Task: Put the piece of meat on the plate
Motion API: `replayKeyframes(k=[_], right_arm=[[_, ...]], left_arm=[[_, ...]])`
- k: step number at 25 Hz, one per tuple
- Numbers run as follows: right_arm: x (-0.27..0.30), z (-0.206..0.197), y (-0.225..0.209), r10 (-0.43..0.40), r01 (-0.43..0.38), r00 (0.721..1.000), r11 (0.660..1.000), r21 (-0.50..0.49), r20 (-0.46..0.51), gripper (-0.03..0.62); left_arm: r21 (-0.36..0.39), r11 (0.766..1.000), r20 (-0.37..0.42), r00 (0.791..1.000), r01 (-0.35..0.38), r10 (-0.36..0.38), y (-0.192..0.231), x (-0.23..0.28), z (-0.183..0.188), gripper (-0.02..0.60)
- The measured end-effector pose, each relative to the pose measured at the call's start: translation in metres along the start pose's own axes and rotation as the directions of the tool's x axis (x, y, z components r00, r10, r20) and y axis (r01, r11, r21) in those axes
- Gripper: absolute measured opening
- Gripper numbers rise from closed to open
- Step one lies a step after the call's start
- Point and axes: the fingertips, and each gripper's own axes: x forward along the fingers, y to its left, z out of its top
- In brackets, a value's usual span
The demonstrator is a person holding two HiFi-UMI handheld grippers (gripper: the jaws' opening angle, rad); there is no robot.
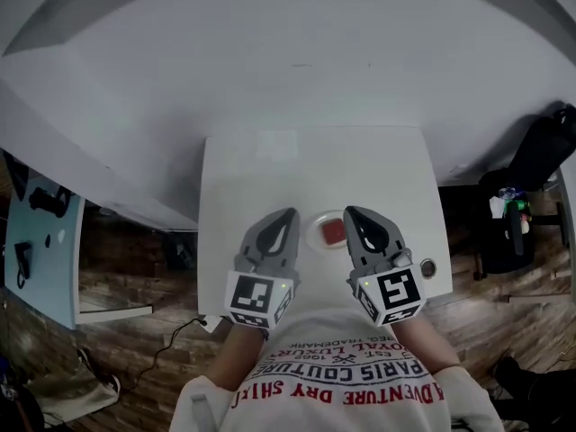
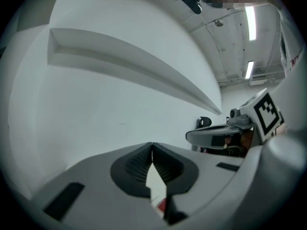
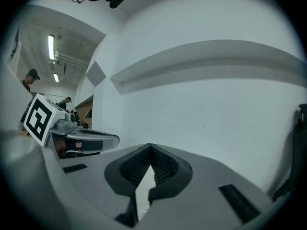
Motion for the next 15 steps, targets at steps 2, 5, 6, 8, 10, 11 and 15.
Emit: replayKeyframes(k=[2,5,6,8,10,11,15], right_arm=[[0.0,0.004,0.001,0.001,0.0,1.0,1.0,-0.01,0.01,0.012],[0.001,0.003,-0.001,-0.007,0.007,1.0,1.0,0.007,0.005,0.012],[0.002,0.002,-0.002,-0.01,0.01,1.0,1.0,0.017,-0.002,0.012],[0.002,-0.002,-0.003,-0.014,0.015,1.0,0.999,0.034,-0.021,0.012],[0.002,-0.005,-0.004,-0.017,0.019,0.999,0.999,0.048,-0.037,0.012],[0.001,-0.006,-0.004,-0.019,0.021,0.999,0.998,0.052,-0.041,0.012],[0.0,-0.009,-0.005,-0.033,0.034,0.998,0.999,0.04,-0.046,0.012]], left_arm=[[0.006,1.0,0.012,1.0,-0.001,0.001,0.0,-0.001,0.004,0.006],[0.015,1.0,0.015,1.0,0.002,-0.003,0.0,0.0,0.006,0.006],[0.016,1.0,0.015,1.0,0.004,-0.004,-0.001,0.0,0.006,0.006],[0.017,1.0,0.016,1.0,0.006,-0.006,-0.002,-0.001,0.006,0.006],[0.015,1.0,0.016,1.0,0.008,-0.008,-0.002,-0.001,0.006,0.006],[0.012,1.0,0.016,1.0,0.01,-0.01,-0.002,-0.001,0.005,0.006],[0.002,1.0,0.01,1.0,0.02,-0.021,-0.006,-0.001,0.0,0.006]])
